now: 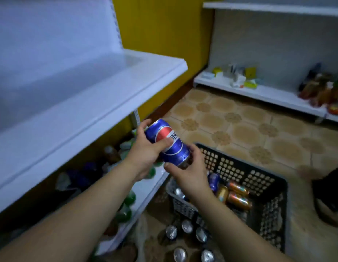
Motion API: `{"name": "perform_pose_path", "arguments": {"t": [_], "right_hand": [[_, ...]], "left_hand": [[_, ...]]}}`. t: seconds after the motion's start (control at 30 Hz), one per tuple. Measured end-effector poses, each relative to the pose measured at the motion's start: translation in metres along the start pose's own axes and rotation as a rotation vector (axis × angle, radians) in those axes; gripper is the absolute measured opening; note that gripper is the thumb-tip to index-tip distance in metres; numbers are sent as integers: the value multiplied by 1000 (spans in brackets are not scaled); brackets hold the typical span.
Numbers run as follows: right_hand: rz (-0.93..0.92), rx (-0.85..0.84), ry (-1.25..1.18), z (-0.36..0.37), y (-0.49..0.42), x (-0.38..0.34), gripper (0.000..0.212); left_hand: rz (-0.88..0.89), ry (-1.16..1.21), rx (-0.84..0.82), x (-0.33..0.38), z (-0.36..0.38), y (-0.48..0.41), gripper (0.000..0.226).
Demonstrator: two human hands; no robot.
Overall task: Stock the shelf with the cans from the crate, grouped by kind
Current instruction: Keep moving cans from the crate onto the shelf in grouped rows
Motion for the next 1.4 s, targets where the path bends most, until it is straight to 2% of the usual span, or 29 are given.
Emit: {"name": "perform_pose_path", "arguments": {"t": [0.17,0.33,0.43,0.63,0.73,0.83,1.0,1.2,1.4], "right_hand": [[-267,-203,112,68,83,-100,69],[-514,-432,251,166,179,-167,80],[-596,-623,320,223,240,-183,67],[-752,-854,571,321,341,-174,73],[-859,-841,832,359,371,-168,84],[-938,-795,1053,385,386,-164,80],[-1013,-794,1281,417,409,-152,79],[-1113,-799,1317,434,417,-146,78],[-1106,-796,1256,436,423,-148,73]], "left_hand": [[271,-123,131,132,-87,70,54],[433,-311,273,232,-192,163,60],[430,-441,370,256,-256,223,67],[364,-605,617,259,-361,336,68],[325,-647,713,260,-402,378,66],[280,-690,749,260,-431,409,68],[279,-713,810,256,-473,446,73],[272,-890,771,257,-519,459,70],[251,-1326,822,274,-559,464,71]]}}
Point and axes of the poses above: each hand's wrist, its own y-axis away from the middle knuckle, its own z-axis out of the palm, x = y × z, the point moved 7 cm from there along -y, towards the middle knuckle, and after that the axes turned 11 degrees about z, right-handed, at the moved point
